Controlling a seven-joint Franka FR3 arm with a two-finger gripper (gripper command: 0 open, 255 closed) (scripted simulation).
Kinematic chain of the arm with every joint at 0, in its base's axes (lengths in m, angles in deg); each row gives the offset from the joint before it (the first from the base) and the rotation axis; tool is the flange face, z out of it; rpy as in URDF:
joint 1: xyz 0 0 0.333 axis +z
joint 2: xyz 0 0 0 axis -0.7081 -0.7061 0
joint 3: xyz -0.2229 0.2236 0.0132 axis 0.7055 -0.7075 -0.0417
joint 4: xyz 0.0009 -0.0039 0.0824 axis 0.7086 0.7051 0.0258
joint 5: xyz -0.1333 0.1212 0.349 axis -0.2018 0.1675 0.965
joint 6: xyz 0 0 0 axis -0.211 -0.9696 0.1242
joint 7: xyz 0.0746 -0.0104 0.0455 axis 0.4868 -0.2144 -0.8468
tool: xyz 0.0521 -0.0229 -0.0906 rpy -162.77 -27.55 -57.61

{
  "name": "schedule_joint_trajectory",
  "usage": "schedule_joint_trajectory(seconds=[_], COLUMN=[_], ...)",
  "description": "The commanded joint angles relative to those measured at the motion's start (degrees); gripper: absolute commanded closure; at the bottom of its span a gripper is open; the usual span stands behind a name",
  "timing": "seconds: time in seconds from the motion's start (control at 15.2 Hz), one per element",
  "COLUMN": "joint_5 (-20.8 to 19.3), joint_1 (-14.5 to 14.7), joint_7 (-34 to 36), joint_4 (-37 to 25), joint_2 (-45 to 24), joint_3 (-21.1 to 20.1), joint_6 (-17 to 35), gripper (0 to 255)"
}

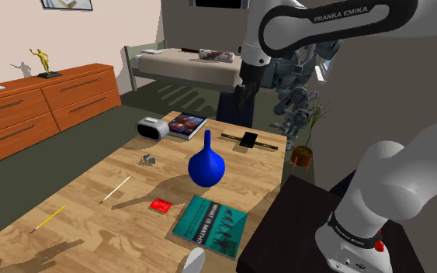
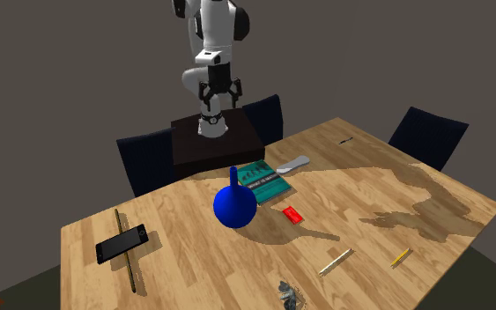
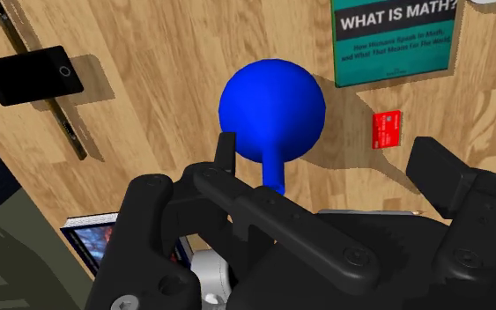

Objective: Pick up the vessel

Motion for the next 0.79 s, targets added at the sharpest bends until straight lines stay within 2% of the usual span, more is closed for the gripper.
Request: schedule_joint_trajectory(seconds=[0.0, 0.73], joint_5=[0.22, 2.61], joint_1=[0.01, 0.21], joint_7=[-0.24, -2.05], joint_4=[-0.34, -9.77], joint_2=[-3.8, -26.69], joint_3=[0.31, 1.3], joint_6=[3.66, 17.64], gripper=[0, 0])
